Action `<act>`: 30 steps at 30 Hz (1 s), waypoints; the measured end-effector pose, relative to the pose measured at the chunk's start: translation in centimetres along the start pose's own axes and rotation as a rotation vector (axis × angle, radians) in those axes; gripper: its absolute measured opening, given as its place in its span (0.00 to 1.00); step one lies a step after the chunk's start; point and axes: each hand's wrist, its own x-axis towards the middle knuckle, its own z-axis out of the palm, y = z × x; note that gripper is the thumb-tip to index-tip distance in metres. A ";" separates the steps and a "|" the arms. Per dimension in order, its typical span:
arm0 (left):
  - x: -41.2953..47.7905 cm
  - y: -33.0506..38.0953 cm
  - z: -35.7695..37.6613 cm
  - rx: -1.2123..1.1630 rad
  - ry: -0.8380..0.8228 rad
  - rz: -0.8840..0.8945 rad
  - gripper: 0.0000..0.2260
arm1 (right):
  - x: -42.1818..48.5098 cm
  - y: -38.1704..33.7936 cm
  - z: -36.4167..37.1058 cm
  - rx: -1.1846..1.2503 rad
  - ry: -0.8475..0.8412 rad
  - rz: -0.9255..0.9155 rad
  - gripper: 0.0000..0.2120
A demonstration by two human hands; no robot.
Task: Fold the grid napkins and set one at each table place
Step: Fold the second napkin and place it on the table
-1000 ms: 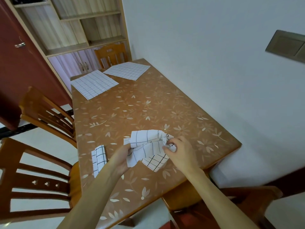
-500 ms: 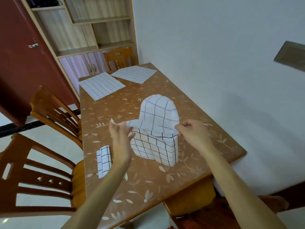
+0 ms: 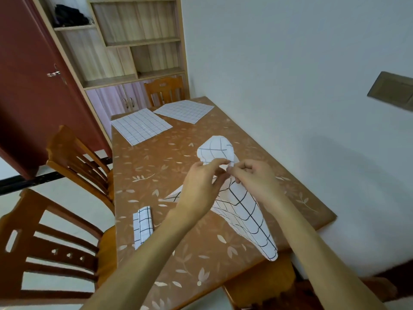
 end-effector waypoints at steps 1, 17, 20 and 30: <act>0.4 -0.1 -0.3 -0.051 -0.010 -0.026 0.09 | -0.3 0.0 -0.2 0.012 0.007 -0.029 0.06; 2.5 -3.5 -6.3 -0.440 -0.015 -0.244 0.09 | -1.5 8.0 0.0 -0.397 0.010 -0.271 0.14; 2.5 -3.9 -7.3 -0.429 -0.078 -0.206 0.11 | -1.3 7.2 -0.6 -0.383 -0.072 -0.291 0.07; 3.9 -3.8 -8.2 -0.012 -0.160 -0.086 0.07 | -1.0 6.4 -2.3 -0.257 -0.207 -0.220 0.13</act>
